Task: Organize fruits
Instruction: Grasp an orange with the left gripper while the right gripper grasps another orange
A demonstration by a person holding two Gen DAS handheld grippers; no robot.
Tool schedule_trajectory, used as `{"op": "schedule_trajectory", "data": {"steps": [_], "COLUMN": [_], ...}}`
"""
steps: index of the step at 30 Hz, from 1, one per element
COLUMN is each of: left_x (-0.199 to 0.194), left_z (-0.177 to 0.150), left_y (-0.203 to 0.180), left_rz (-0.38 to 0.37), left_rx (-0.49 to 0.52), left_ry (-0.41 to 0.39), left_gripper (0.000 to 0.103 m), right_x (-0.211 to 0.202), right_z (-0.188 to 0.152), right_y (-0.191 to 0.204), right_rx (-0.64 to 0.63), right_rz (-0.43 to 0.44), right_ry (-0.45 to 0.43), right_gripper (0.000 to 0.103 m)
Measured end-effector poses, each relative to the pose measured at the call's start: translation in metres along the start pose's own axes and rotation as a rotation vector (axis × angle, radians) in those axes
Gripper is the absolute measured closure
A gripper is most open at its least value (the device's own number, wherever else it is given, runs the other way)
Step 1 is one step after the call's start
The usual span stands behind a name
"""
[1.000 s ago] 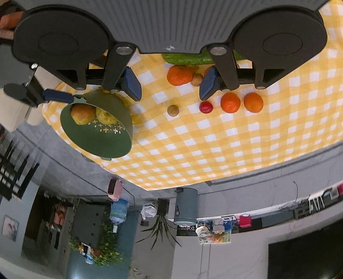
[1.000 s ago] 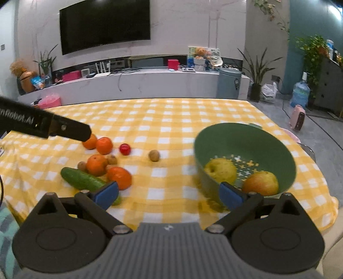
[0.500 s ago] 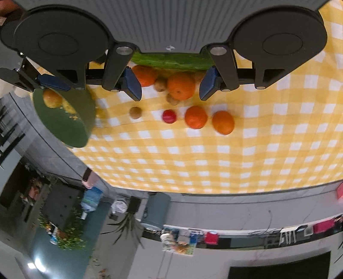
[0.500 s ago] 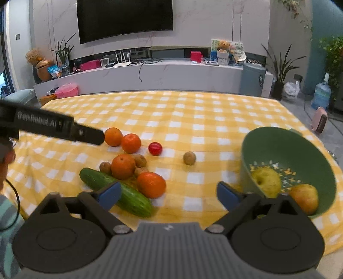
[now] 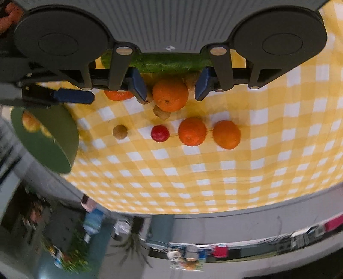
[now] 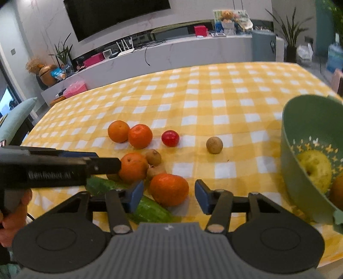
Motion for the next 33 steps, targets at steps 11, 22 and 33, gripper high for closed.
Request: {"op": "schedule_trajectory", "data": {"steps": [11,22,33], "left_x": [0.029,0.041,0.048], "left_z": [0.003,0.005,0.001], "left_y": [-0.003,-0.021,-0.028], "left_rz": [0.018,0.072,0.116], "left_rx": [0.122,0.329,0.415], "left_ry": [0.075,0.111,0.131], "left_gripper": [0.043,0.042,0.051], "right_x": [0.021,0.010,0.005], "right_z": [-0.002,-0.001,-0.004], "right_y": [-0.006,-0.018,-0.022], "right_rx": [0.051,0.028,0.038], "right_rz": [0.072,0.019,0.011], "right_ry": [0.058,0.048,0.050], "right_gripper": [0.053,0.061,0.061]}}
Point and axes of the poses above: each gripper's, at about its wrist camera, not at the fingertips, and x roughly the way its jaws point, y to its left, z to its top, the point moved 8 cm from there along x, roughly the way its jaws point, and after that the axes turned 7 degrees about y, right-handed, at the moved point
